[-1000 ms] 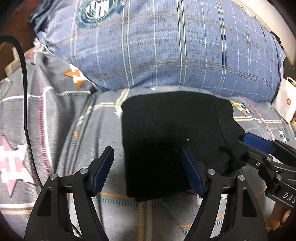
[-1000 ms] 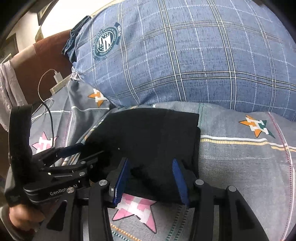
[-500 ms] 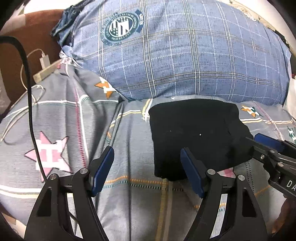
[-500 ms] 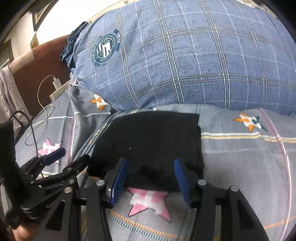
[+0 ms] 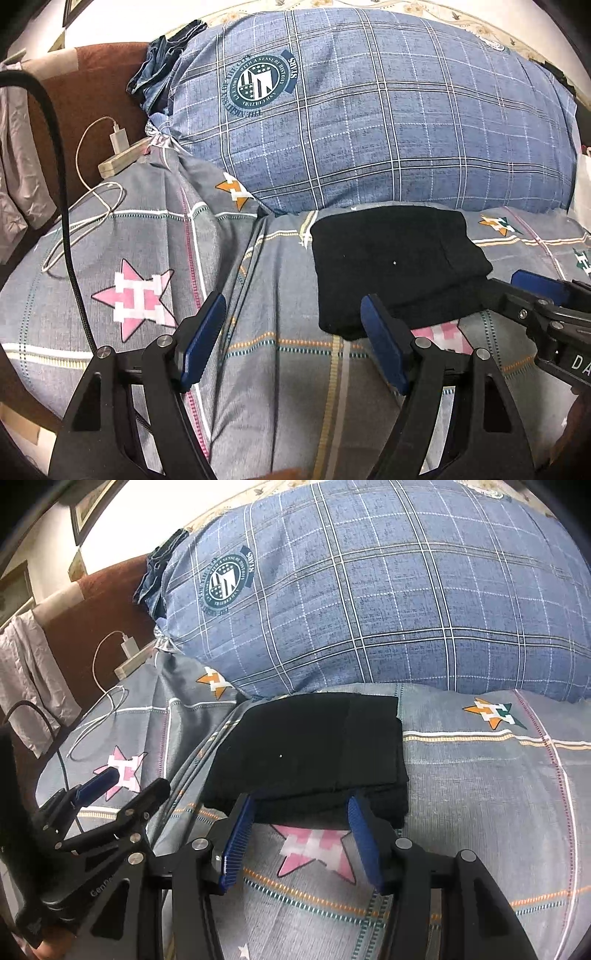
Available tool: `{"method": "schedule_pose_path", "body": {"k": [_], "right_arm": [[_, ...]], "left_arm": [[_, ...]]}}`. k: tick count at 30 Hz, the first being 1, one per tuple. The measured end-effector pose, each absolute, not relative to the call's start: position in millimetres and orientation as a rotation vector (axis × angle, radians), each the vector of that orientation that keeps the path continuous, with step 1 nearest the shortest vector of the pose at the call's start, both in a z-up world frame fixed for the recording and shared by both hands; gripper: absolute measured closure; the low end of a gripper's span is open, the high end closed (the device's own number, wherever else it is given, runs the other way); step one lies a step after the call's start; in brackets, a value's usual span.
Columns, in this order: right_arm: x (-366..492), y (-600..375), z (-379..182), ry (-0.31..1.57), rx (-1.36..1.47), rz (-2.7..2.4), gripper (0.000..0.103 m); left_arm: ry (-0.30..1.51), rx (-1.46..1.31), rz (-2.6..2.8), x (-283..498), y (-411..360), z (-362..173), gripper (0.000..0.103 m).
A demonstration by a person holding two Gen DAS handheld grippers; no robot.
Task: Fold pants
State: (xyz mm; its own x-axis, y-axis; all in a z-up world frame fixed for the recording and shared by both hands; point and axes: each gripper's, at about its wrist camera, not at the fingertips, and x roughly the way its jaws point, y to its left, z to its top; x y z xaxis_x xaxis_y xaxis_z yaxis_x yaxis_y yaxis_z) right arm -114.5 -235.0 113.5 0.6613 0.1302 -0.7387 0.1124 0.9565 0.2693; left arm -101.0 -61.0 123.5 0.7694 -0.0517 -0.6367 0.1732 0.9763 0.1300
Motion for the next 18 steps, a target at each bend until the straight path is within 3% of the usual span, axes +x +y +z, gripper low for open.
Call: {"method": "schedule_pose_path", "body": {"k": [18], "right_arm": [[-130.5,-234.8,125.3,0.821,0.281,-0.021,0.048]], "left_arm": [[0.662,0.157,-0.192,-116.3,-66.2,140.1,0.027]]}}
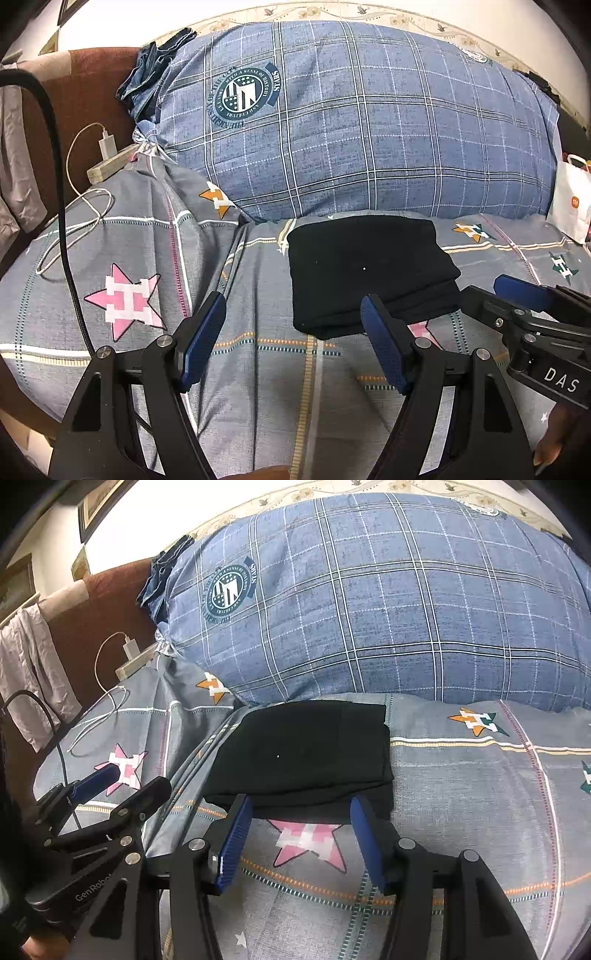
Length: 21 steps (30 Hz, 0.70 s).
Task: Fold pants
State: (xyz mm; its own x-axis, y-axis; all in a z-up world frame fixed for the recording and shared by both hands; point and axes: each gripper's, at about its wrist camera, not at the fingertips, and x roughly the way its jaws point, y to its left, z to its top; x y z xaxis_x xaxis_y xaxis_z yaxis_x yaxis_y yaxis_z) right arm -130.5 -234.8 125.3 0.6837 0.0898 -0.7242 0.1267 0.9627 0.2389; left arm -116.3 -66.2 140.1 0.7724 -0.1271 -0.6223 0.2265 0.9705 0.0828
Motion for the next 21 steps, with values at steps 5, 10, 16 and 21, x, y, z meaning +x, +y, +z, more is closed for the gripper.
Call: {"method": "schedule_pose_path", "body": {"k": [5,10,16,21], "right_arm": [[-130.9,-234.8,125.5,0.822,0.278,-0.019,0.047],[-129.8,-232.5,123.6,0.828,0.279,-0.018,0.046],[-128.8,-230.6,122.2,0.833,0.278,-0.018,0.046],[-127.6,-231.2,121.0,0.836,0.283,-0.02,0.046]], "left_arm": [[0.659,0.15,-0.191,-115.8,-64.8,142.0,0.027],[0.664,0.142,-0.194,-114.6,-63.6,141.4,0.027],[0.678,0.141,-0.199,-112.9,-64.6,137.5,0.027],[0.68,0.144,-0.205,-110.7,-65.1,136.6,0.027]]}}
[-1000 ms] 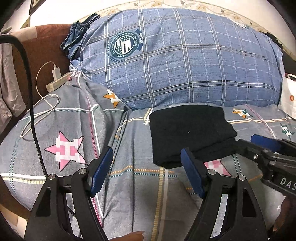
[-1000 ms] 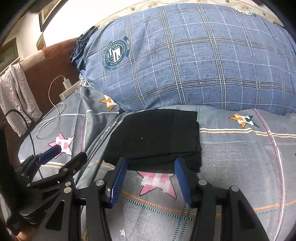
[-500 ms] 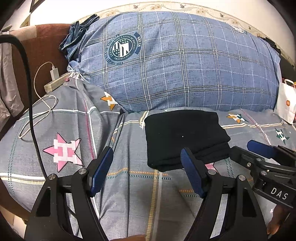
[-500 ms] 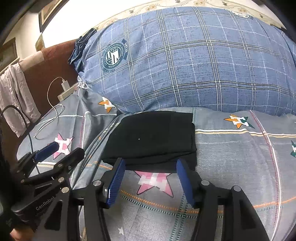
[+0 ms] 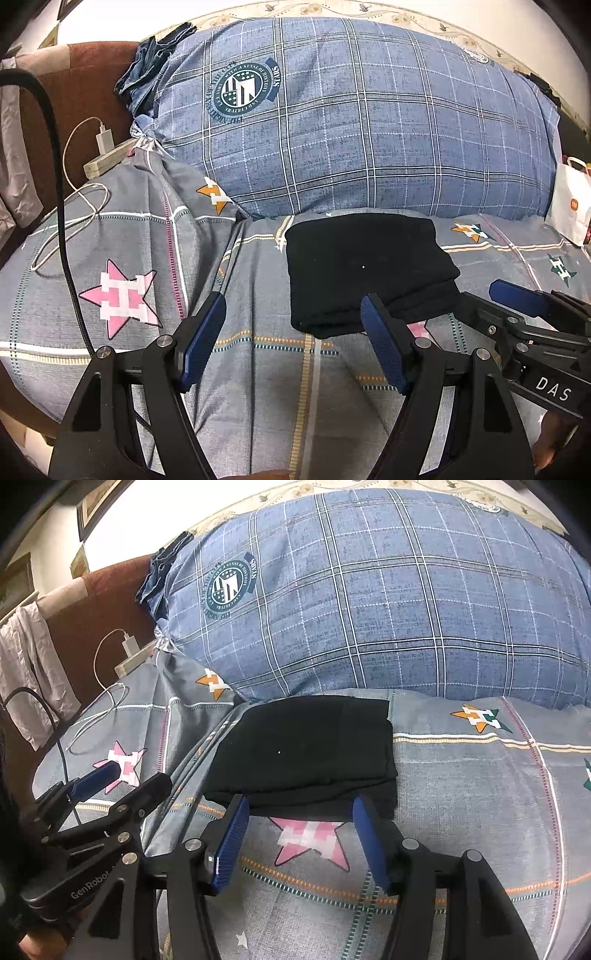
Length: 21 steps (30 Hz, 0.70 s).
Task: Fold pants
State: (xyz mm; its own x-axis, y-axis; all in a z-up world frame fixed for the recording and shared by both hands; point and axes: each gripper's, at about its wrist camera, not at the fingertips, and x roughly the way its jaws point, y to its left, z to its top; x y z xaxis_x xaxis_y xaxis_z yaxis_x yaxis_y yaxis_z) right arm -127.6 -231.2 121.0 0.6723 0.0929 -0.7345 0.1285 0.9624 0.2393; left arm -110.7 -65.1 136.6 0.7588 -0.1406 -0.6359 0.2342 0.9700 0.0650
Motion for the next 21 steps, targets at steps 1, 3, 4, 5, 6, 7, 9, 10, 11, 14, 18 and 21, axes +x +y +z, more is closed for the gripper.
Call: {"method": "schedule_pose_path", "body": {"k": [1,3,4,5,6,7,9,10,11,14,18,21], "right_arm": [[-127.6,-230.8,120.7,0.837,0.282,-0.021,0.046],[-127.2,-231.0,120.0,0.84,0.282,-0.022,0.046],[-127.2,-230.3,119.6,0.841,0.284,-0.024,0.046],[-126.9,-230.7,119.2,0.843,0.285,-0.024,0.046],[-126.7,-231.0,118.9,0.845,0.285,-0.023,0.046],[-126.6,-231.1,118.7,0.845,0.283,-0.021,0.046],[-126.3,-231.2,118.2,0.847,0.283,-0.021,0.046],[-125.8,-231.2,117.9,0.848,0.285,-0.02,0.046],[-125.6,-231.3,117.7,0.849,0.286,-0.021,0.046],[-125.7,-231.5,116.6,0.852,0.287,-0.023,0.046],[-125.1,-231.4,114.8,0.859,0.289,-0.023,0.046],[-124.2,-232.2,113.3,0.864,0.289,-0.02,0.046]], "left_arm": [[0.68,0.143,-0.204,-110.9,-65.0,136.2,0.027],[0.683,0.142,-0.203,-110.2,-65.0,135.2,0.027],[0.686,0.141,-0.203,-109.8,-65.1,134.6,0.027],[0.686,0.14,-0.201,-110.1,-65.1,134.3,0.027],[0.687,0.14,-0.201,-110.2,-65.2,133.9,0.027],[0.688,0.14,-0.202,-110.0,-65.4,133.6,0.027],[0.689,0.14,-0.204,-109.3,-65.8,133.3,0.027],[0.689,0.142,-0.203,-109.2,-66.0,133.3,0.027],[0.69,0.143,-0.203,-108.9,-66.1,133.0,0.027],[0.692,0.14,-0.203,-108.5,-66.2,132.7,0.027],[0.699,0.137,-0.202,-107.9,-65.9,131.6,0.027],[0.7,0.133,-0.2,-108.0,-65.8,131.5,0.027]]}}
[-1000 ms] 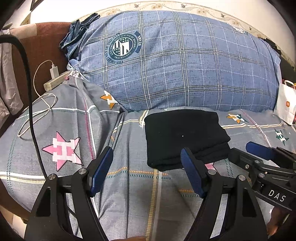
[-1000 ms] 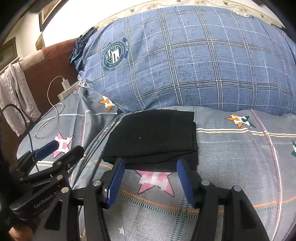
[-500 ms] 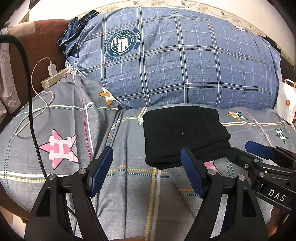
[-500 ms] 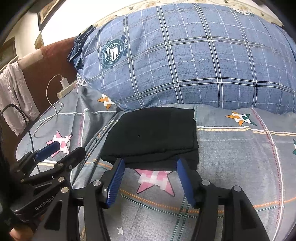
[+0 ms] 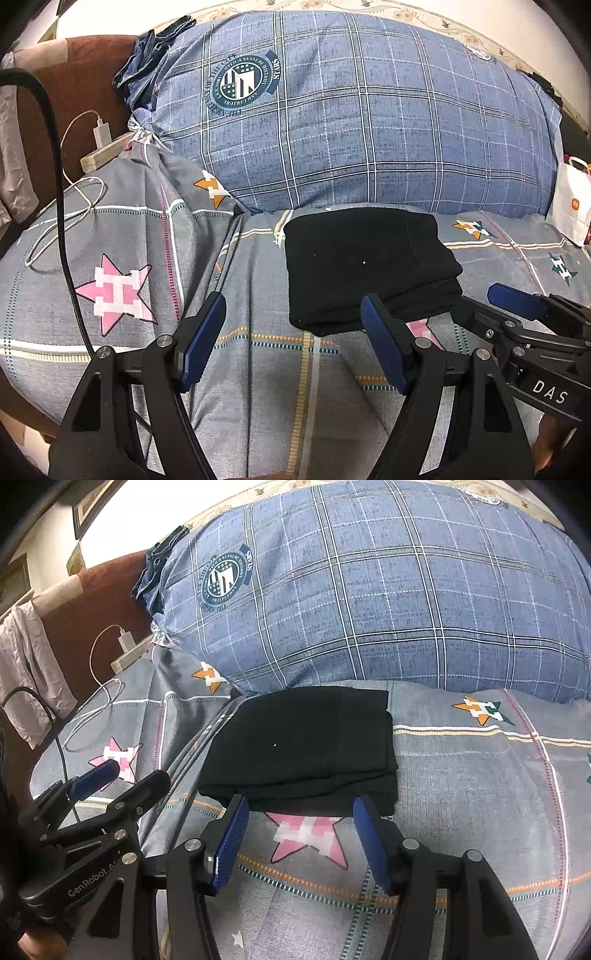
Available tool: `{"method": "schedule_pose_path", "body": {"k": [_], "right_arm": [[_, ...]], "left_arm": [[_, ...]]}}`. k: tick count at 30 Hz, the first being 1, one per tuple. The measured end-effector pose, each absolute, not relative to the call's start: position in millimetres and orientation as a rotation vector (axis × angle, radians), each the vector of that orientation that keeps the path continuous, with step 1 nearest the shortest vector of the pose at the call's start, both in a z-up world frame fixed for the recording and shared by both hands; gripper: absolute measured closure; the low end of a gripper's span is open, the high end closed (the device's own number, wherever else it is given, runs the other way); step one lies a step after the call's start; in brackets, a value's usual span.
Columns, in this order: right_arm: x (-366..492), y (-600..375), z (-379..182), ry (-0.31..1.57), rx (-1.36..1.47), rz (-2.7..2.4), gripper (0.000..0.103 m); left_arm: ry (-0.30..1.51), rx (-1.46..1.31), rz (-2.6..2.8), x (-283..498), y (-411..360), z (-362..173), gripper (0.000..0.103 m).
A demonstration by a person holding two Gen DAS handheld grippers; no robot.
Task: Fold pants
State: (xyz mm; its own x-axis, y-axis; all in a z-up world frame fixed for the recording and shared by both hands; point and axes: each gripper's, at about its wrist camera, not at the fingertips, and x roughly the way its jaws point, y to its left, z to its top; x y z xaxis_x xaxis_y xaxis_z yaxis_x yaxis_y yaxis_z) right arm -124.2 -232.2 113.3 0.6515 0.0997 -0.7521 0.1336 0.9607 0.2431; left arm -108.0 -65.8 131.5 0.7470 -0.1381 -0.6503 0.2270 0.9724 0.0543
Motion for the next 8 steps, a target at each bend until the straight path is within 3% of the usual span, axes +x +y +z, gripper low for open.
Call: {"method": "schedule_pose_path", "body": {"k": [8], "right_arm": [[-129.9,-240.1,115.2,0.857,0.299,-0.025,0.046]], "left_arm": [[0.655,0.138,-0.226,-117.0,-69.6,135.0,0.027]]}}
